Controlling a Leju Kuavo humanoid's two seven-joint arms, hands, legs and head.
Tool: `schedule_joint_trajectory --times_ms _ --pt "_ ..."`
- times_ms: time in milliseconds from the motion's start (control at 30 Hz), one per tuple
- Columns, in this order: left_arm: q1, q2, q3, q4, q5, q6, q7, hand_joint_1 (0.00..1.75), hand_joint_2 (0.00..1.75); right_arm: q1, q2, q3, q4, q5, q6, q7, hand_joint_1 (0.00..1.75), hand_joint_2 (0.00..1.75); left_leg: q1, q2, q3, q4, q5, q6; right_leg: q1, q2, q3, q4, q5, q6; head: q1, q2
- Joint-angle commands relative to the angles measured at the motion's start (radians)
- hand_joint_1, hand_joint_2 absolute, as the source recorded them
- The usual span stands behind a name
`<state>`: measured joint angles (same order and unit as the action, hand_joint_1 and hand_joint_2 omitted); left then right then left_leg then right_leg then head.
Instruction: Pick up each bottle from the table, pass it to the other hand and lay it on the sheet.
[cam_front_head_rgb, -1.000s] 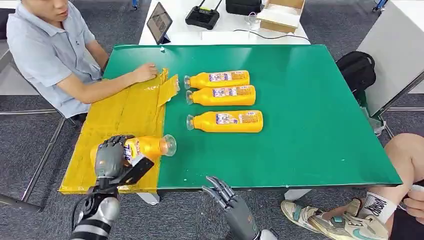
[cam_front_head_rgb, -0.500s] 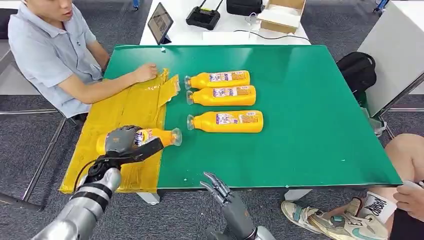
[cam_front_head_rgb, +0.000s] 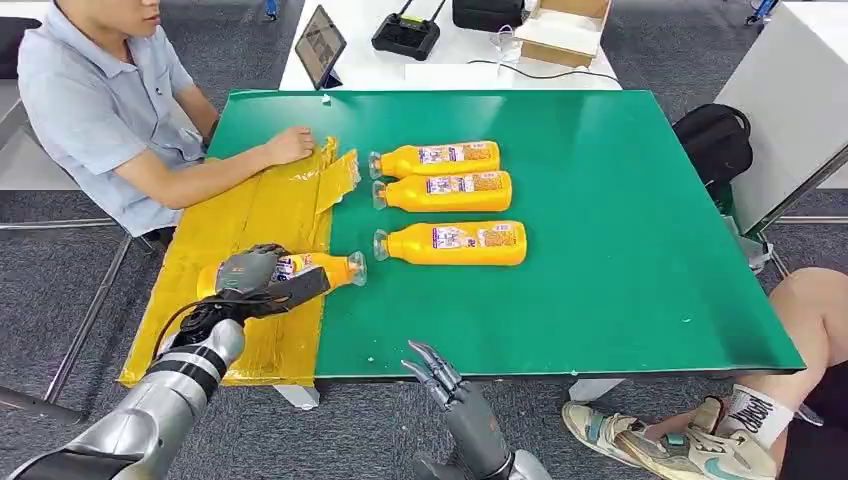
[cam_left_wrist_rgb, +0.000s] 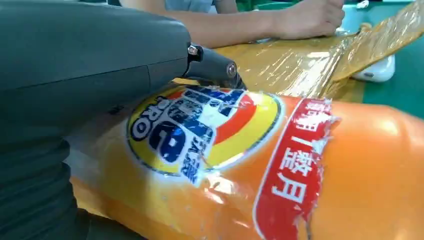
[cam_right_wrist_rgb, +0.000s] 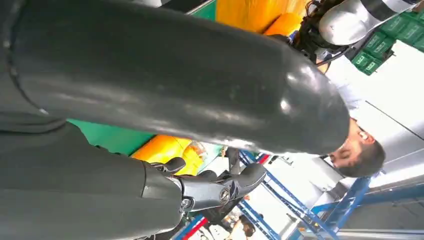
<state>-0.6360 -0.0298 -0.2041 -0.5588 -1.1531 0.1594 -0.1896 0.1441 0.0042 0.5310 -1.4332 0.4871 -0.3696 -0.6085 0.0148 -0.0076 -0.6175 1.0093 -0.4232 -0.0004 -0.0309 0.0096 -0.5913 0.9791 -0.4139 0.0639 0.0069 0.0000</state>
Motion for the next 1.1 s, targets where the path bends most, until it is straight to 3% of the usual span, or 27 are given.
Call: schedule_joint_trajectory --times_ms 33,167,267,367,667,800,900,967,1033,1067,1100 --pt "-0.068 -0.012 0.042 0.137 0.169 -0.188 -0.124 0.00 1.75 -0.035 0.002 -0.010 0.092 -0.032 -0.011 -0.019 0.00 0.00 0.002 0.000 0.004 0.000 -0.001 0.001 0.002 -0.001 0.005 -0.002 -0.001 -0.004 0.000 0.000" --pt "-0.034 -0.022 0.138 0.075 0.411 -0.359 -0.300 0.00 1.75 -0.054 -0.005 0.007 0.144 -0.047 -0.034 -0.044 0.00 0.00 0.000 0.001 0.004 -0.001 -0.001 0.001 0.001 0.000 0.005 -0.002 0.000 -0.002 0.000 0.000" --pt "0.055 -0.036 0.150 -0.133 0.663 -0.432 -0.386 0.00 1.75 -0.066 -0.012 0.025 0.167 -0.057 -0.057 -0.055 0.00 0.00 0.001 0.002 0.006 -0.002 -0.001 0.001 0.002 0.000 0.007 -0.003 0.000 -0.004 0.000 0.000" --pt "0.125 -0.029 0.119 -0.343 0.861 -0.498 -0.315 0.00 1.75 -0.062 -0.020 0.027 0.155 -0.055 -0.082 -0.056 0.00 0.00 0.000 0.002 0.004 -0.001 -0.001 0.001 0.001 0.000 0.005 -0.002 0.000 -0.003 0.000 0.000" --pt "0.131 -0.017 0.110 -0.357 0.923 -0.511 -0.346 0.00 1.75 -0.062 -0.021 0.026 0.153 -0.054 -0.087 -0.055 0.00 0.00 0.001 0.001 0.003 0.000 -0.002 0.001 0.002 -0.001 0.003 -0.001 -0.001 -0.003 -0.001 0.000" --pt "0.184 -0.002 0.106 -0.498 1.027 -0.525 -0.349 0.00 1.75 -0.065 -0.024 0.015 0.147 -0.051 -0.079 -0.055 0.00 0.00 0.001 0.003 0.001 0.000 -0.002 0.001 0.002 0.001 0.002 -0.001 0.000 -0.003 0.000 0.000" --pt "0.220 -0.051 0.147 -0.597 1.086 -0.452 -0.350 0.00 1.75 -0.064 -0.037 0.000 0.129 0.035 -0.137 -0.053 0.00 0.00 0.001 0.002 0.001 0.000 -0.001 0.001 0.001 0.000 0.002 -0.001 -0.001 -0.002 0.000 0.000" --pt "0.248 -0.153 0.235 -0.699 1.137 -0.216 -0.370 0.00 1.75 -0.070 -0.047 -0.043 0.102 0.139 -0.216 -0.002 0.00 0.00 0.001 0.000 0.000 0.001 -0.002 0.001 0.002 -0.002 0.001 -0.001 -0.001 -0.002 0.000 0.000" --pt "0.285 -0.193 0.256 -0.783 1.164 -0.027 -0.401 0.00 1.75 -0.098 -0.070 -0.104 0.090 0.265 -0.231 0.078 0.00 0.00 0.001 -0.001 -0.001 0.002 -0.002 0.002 0.002 -0.003 0.001 0.000 -0.001 -0.002 0.000 0.000" --pt "0.301 -0.195 0.258 -0.801 1.184 0.008 -0.416 0.00 1.75 -0.116 -0.087 -0.132 0.099 0.342 -0.233 0.113 0.00 1.75 0.000 0.000 -0.001 0.001 -0.001 0.001 0.001 -0.002 0.000 0.000 -0.001 -0.002 0.000 0.000" --pt "0.327 -0.195 0.255 -0.823 1.154 0.097 -0.482 0.00 1.75 -0.140 -0.100 -0.176 0.115 0.361 -0.208 0.121 0.00 1.75 0.000 0.001 0.000 0.002 -0.002 0.002 0.001 -0.001 0.001 -0.001 -0.001 -0.002 0.000 0.000"
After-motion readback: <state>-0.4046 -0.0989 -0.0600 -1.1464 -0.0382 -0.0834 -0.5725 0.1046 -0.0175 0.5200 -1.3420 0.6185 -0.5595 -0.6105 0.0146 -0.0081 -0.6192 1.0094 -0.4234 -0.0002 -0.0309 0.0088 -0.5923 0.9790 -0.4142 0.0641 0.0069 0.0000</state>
